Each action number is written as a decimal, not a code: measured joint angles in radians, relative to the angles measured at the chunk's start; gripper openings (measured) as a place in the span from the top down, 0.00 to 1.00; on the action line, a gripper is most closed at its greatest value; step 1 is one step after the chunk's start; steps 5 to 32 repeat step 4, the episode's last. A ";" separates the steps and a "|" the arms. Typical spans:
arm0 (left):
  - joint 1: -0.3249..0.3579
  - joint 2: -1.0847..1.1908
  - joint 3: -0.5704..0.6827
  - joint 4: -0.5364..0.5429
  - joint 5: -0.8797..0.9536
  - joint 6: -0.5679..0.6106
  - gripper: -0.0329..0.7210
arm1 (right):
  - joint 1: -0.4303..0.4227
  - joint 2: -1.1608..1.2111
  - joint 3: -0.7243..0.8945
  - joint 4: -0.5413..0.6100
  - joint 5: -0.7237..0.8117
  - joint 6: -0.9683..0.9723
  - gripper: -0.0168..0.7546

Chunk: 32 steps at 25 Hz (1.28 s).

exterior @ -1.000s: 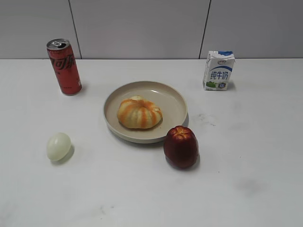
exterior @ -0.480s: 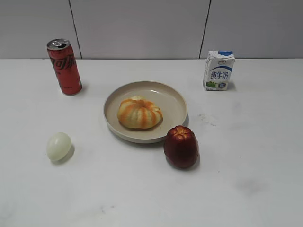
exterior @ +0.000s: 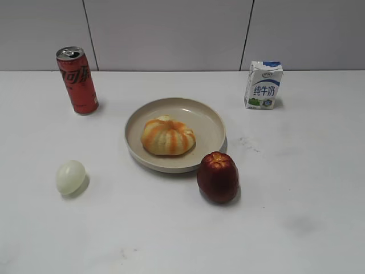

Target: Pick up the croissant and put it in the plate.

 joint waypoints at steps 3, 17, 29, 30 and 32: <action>0.000 0.000 0.000 0.000 0.000 0.000 0.18 | 0.000 0.000 0.000 0.000 0.000 0.000 0.21; 0.000 0.000 0.000 0.000 0.000 0.000 0.18 | 0.000 0.000 0.000 0.000 0.000 0.000 0.21; 0.000 0.000 0.000 0.000 0.000 0.000 0.18 | 0.000 0.000 0.000 0.000 0.000 0.000 0.21; 0.000 0.000 0.000 0.000 0.000 0.000 0.18 | 0.000 0.000 0.000 0.000 0.000 0.000 0.21; 0.000 0.000 0.000 0.000 0.000 0.000 0.18 | 0.000 0.000 0.000 0.000 0.000 0.000 0.21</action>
